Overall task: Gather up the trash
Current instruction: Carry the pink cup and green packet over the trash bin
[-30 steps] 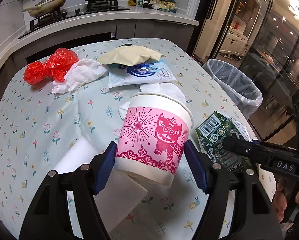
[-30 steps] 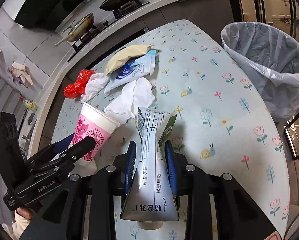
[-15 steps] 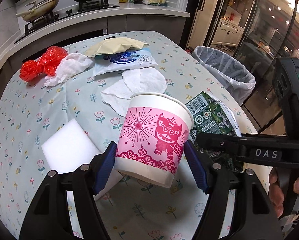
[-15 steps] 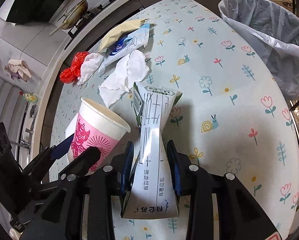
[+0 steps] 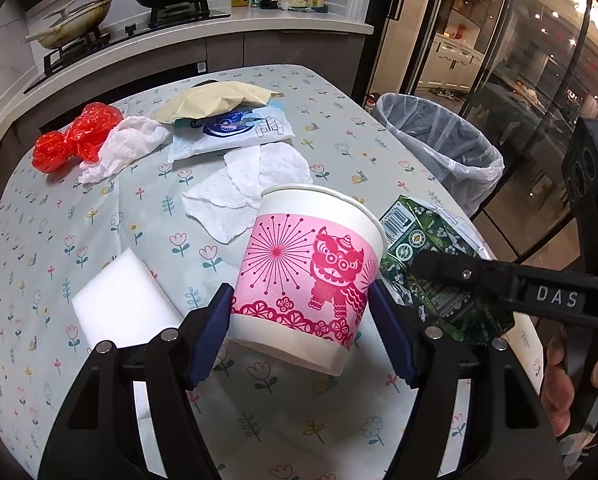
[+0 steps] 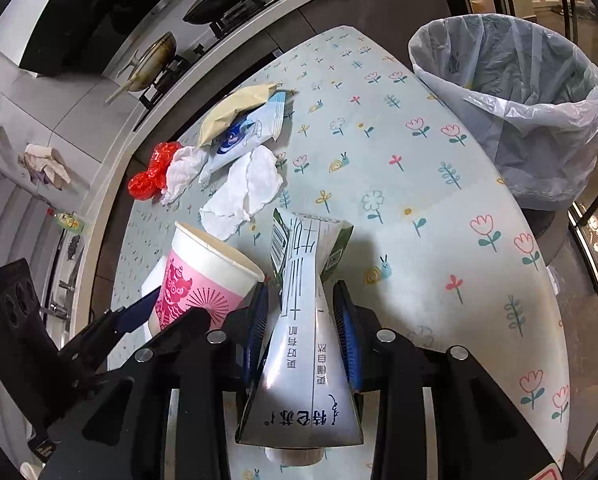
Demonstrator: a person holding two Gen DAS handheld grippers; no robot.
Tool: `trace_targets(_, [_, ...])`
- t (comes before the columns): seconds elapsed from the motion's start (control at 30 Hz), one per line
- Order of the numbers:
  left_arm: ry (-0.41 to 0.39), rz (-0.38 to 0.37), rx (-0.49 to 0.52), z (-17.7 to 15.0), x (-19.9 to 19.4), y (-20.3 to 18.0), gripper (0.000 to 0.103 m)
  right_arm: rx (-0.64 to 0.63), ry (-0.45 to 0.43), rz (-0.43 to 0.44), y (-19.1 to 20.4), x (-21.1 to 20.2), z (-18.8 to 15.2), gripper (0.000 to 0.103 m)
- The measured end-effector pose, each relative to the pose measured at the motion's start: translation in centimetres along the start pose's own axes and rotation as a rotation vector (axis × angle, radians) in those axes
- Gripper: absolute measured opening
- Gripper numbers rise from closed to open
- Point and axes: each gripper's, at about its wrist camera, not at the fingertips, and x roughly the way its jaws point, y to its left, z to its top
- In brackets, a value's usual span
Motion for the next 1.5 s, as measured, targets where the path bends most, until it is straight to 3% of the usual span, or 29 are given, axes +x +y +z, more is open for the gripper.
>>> trace_targets(0.17, [0.011, -0.005, 0.004, -0.7, 0.1, -0.3, 0.066, -0.028, 0.128, -0.002, 0.1, 1.4, -1.4, 0.038])
trace_targets(0.27, [0.02, -0.003, 0.0, -1.0, 0.2, -0.3, 0.066, -0.029, 0.136, -0.008, 0.3, 1.3, -1.1, 0.046])
trace_targets(0.47, [0.017, 0.005, 0.004, -1.1, 0.0, -0.3, 0.066, -0.072, 0.152, -0.018, 1.4, 1.3, 0.4, 0.046])
trace_targets(0.5, [0.014, 0.006, 0.003, -1.0, -0.1, -0.3, 0.066, -0.081, 0.157, -0.024, 1.6, 1.4, 0.5, 0.039])
trace_targets(0.53, [0.013, 0.006, 0.001, -1.0, -0.1, -0.2, 0.066, -0.083, 0.158, -0.029, 1.7, 1.5, 0.7, 0.022])
trace_targets(0.57, [0.011, 0.006, -0.001, -0.9, -0.2, -0.2, 0.066, -0.081, 0.161, -0.027, 1.5, 1.4, 0.8, 0.022])
trace_targets(1.0, [-0.018, -0.023, 0.052, 1.7, -0.3, -2.7, 0.066, -0.025, -0.026, -0.044, -0.9, -3.3, 2.9, 0.021])
trace_targets(1.5, [-0.064, -0.12, 0.155, 10.4, 4.0, -10.7, 0.066, 0.121, -0.219, -0.09, -8.9, -8.5, 9.5, 0.021])
